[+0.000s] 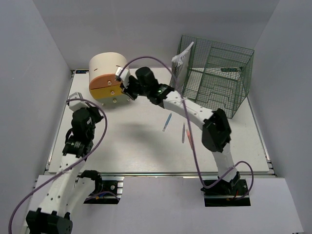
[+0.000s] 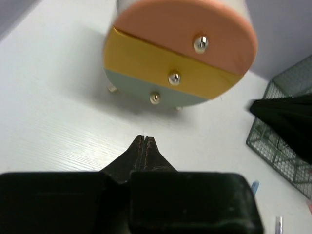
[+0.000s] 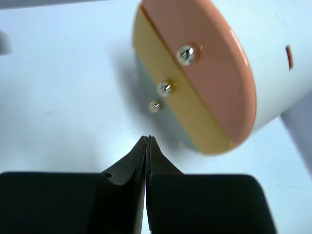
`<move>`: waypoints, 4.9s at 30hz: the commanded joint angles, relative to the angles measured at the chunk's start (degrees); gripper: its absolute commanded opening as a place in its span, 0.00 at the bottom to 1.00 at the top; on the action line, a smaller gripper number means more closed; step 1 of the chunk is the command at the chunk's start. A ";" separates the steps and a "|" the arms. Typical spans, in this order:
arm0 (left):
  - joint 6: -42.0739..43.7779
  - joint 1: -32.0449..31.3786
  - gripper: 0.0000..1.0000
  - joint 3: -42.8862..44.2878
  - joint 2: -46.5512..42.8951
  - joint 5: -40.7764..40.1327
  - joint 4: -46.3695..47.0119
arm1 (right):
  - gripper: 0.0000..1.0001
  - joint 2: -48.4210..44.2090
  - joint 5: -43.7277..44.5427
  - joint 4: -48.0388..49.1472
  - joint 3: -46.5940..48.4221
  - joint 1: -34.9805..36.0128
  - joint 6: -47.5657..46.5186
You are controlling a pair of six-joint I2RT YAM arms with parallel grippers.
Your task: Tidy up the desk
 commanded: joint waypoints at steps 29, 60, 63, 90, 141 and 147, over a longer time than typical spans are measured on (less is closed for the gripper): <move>-33.78 12.90 0.00 20.00 44.52 18.32 1.42 | 0.00 -65.13 -51.79 0.61 -63.00 -27.14 4.47; -38.19 15.01 0.50 22.82 48.04 18.41 4.23 | 0.00 -63.28 -52.94 -1.58 -63.35 -30.05 0.52; -38.19 15.54 0.40 22.21 47.51 19.02 3.97 | 0.00 -63.02 -53.11 -1.94 -63.26 -30.13 0.34; -26.76 13.87 0.29 5.68 53.48 36.86 32.35 | 0.00 -63.37 -53.11 -3.08 -63.35 -31.19 -2.03; -33.88 13.87 0.44 2.34 63.86 34.14 53.36 | 0.00 -61.70 -52.58 -5.98 -62.39 -31.45 -5.20; -34.67 13.87 0.43 1.90 64.47 33.88 54.41 | 0.00 -61.70 -52.59 -6.24 -62.30 -31.54 -5.37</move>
